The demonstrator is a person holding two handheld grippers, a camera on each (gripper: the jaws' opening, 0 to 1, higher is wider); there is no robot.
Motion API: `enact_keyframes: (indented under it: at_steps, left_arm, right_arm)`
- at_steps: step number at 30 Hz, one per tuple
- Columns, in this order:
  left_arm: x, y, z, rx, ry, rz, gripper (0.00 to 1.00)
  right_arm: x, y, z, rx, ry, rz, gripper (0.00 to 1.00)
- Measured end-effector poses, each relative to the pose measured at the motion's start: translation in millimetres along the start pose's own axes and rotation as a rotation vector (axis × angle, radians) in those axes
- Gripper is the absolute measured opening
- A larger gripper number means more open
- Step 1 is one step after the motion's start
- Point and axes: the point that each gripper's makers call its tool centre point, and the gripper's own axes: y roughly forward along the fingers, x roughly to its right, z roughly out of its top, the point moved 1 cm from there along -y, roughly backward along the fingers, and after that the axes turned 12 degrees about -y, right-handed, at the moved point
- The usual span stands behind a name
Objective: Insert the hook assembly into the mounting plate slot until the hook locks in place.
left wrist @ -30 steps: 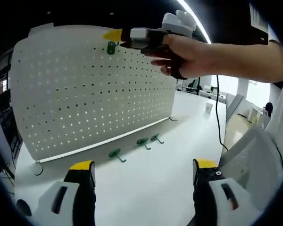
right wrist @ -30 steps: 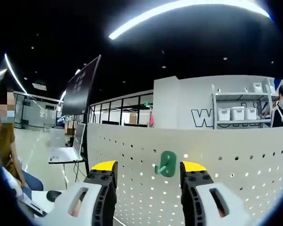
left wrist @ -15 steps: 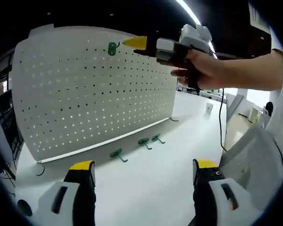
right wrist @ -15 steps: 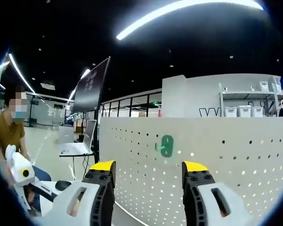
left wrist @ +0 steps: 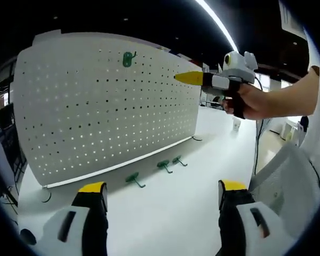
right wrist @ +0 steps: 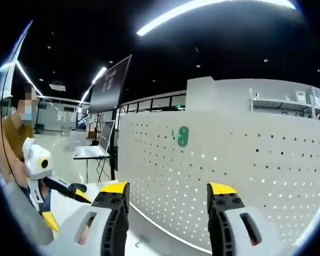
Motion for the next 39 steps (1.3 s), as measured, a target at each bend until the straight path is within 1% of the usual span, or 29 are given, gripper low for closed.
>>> enact_keyframes:
  at_steps: [3, 10, 14, 20, 39]
  left_arm:
    - [0.8, 1, 0.4, -0.003, 0.005, -0.004, 0.88]
    - [0.8, 2, 1.5, 0.0, 0.009, -0.007, 0.88]
    - [1.0, 1, 1.4, 0.0, 0.011, -0.009, 0.89]
    - [0.3, -1, -0.6, -0.003, 0.009, -0.007, 0.89]
    - [-0.8, -1, -3.3, -0.016, 0.008, -0.003, 0.88]
  right_arm:
    - [0, -11, -9.9, -0.019, 0.012, -0.006, 0.58]
    - [0, -30, -22.6, -0.045, 0.019, -0.012, 0.58]
    - [0, -39, -26.8, -0.058, 0.02, -0.01, 0.59]
    - [4, -53, -36.9, -0.078, 0.03, -0.019, 0.59]
    - [0, -97, -80.2, -0.188, 0.072, -0.017, 0.6]
